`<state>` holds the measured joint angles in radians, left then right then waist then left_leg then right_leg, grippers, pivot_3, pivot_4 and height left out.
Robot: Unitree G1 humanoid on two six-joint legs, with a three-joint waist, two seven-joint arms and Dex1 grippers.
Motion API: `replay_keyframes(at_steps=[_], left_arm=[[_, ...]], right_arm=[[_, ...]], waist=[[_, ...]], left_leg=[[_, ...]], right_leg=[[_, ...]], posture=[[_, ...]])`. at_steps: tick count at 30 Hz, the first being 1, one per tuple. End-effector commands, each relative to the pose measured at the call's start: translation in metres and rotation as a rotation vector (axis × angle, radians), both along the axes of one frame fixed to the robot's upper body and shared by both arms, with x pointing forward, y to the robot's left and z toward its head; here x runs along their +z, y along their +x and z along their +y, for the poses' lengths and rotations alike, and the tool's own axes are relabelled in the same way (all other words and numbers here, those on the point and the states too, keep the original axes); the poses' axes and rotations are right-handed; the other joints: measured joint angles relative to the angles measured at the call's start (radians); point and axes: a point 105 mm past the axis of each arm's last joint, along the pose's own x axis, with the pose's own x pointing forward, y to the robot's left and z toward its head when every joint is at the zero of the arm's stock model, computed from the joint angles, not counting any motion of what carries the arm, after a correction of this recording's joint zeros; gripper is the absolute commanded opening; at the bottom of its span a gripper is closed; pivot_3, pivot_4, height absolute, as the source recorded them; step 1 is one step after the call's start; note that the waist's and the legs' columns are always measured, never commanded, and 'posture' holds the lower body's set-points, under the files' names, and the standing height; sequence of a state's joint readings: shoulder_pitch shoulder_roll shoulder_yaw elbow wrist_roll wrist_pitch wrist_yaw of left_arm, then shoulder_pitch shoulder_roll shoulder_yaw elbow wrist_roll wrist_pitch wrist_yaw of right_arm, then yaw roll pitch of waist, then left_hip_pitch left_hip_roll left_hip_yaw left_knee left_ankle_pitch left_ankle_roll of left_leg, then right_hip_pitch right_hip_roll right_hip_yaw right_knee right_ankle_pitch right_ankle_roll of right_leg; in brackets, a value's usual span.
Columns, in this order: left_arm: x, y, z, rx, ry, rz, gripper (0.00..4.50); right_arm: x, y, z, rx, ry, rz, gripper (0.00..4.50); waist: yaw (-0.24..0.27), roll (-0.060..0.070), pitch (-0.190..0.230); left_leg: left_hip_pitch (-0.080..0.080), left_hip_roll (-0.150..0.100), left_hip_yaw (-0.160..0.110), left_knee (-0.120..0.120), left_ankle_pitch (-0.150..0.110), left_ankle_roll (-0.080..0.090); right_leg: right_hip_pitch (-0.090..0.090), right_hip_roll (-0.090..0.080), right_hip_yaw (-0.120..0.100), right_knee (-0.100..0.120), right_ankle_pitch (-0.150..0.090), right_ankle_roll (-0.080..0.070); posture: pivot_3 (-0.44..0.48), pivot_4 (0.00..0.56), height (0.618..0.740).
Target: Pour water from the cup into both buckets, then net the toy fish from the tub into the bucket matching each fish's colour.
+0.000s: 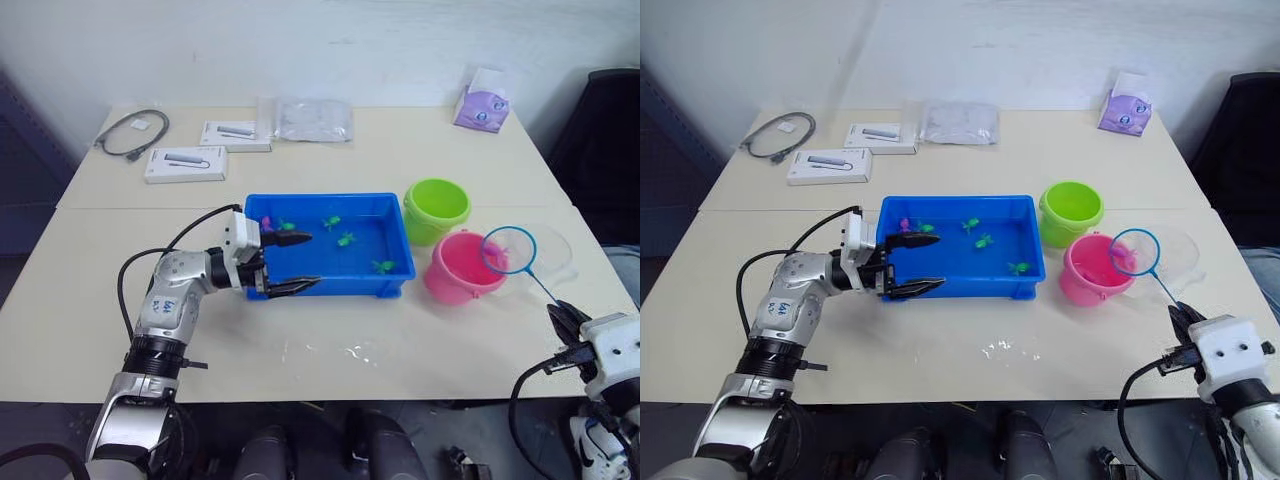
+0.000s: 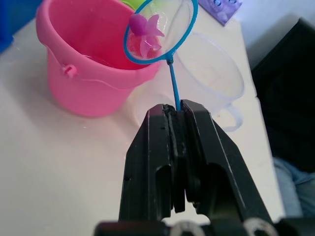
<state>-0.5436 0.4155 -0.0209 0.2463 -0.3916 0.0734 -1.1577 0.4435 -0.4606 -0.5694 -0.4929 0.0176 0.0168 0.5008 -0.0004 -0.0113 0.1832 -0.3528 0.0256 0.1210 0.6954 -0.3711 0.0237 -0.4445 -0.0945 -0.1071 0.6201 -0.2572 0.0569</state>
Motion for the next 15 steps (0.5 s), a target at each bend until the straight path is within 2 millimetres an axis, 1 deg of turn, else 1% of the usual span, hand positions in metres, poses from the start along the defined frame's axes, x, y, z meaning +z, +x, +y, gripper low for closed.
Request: replay_keyframes(at_steps=[1,3,5,6,9,10,12,13,15], left_arm=[[0.009,-0.003,-0.001,-0.002,-0.005,-0.033,4.43],[0.01,-0.004,-0.002,0.001,-0.006,-0.034,4.43],[0.011,-0.004,-0.002,0.003,-0.009,-0.035,4.43],[0.011,-0.004,-0.002,0.004,-0.011,-0.036,4.43],[0.012,-0.005,-0.004,0.002,-0.013,-0.036,4.43],[0.012,-0.005,-0.005,0.001,-0.013,-0.037,4.43],[0.014,-0.004,-0.005,0.006,-0.017,-0.042,4.43],[0.014,-0.004,-0.005,0.008,-0.018,-0.044,4.43],[0.015,-0.003,-0.004,0.016,-0.018,-0.046,4.43]], right_arm=[[0.011,0.001,0.006,0.048,-0.237,-0.072,0.0],[0.01,0.002,0.008,0.068,-0.369,-0.092,0.0],[0.01,0.003,0.005,0.053,-0.52,-0.13,0.0],[0.01,0.003,0.004,0.043,-0.558,-0.148,0.0],[0.003,0.004,0.009,0.072,-0.726,-0.196,0.0],[0.003,0.005,0.009,0.061,-0.741,-0.217,0.0],[0.01,0.007,0.008,0.032,-0.714,-0.26,0.0],[0.012,0.008,0.009,0.03,-0.643,-0.266,0.0],[0.018,0.012,0.019,0.072,-0.434,-0.269,0.0]], waist=[[0.0,0.0,0.0],[0.0,0.0,0.0],[0.0,0.0,0.0],[0.0,0.0,0.0],[0.0,0.0,0.0],[0.0,0.0,0.0],[0.0,0.0,0.0],[0.0,0.0,0.0],[-0.001,0.0,0.0]], left_leg=[[0.0,0.0,0.0,0.0,0.0,0.0],[0.0,0.0,0.0,0.0,0.0,0.0],[0.0,0.0,0.0,0.001,0.0,0.0],[0.0,0.0,0.0,0.001,0.0,0.0],[0.0,0.0,0.0,0.001,0.0,-0.001],[0.0,0.0,0.0,0.001,0.0,-0.001],[0.0,0.001,0.0,0.001,0.001,-0.001],[0.0,0.001,0.0,0.001,0.001,-0.001],[0.0,0.001,0.0,0.002,0.001,-0.002]], right_leg=[[0.0,0.0,0.0,0.0,0.0,0.0],[0.0,0.0,0.0,0.0,0.0,0.0],[0.0,0.0,0.0,0.0,0.0,0.0],[0.0,0.0,0.0,0.0,0.0,0.0],[0.0,0.0,0.0,0.0,0.0,0.0],[0.0,0.0,0.0,0.0,0.0,0.0],[0.0,0.0,0.0,0.001,0.0,0.0],[0.0,0.0,0.001,0.001,0.0,0.0],[0.0,0.0,0.001,0.001,0.0,0.0]], posture=[[0.0,0.15,0.74],[0.0,0.15,0.74],[0.0,0.15,0.74],[0.0,0.15,0.74],[0.0,0.15,0.74],[0.0,0.15,0.74],[0.0,0.15,0.74],[0.0,0.15,0.74],[0.0,0.15,0.74]])
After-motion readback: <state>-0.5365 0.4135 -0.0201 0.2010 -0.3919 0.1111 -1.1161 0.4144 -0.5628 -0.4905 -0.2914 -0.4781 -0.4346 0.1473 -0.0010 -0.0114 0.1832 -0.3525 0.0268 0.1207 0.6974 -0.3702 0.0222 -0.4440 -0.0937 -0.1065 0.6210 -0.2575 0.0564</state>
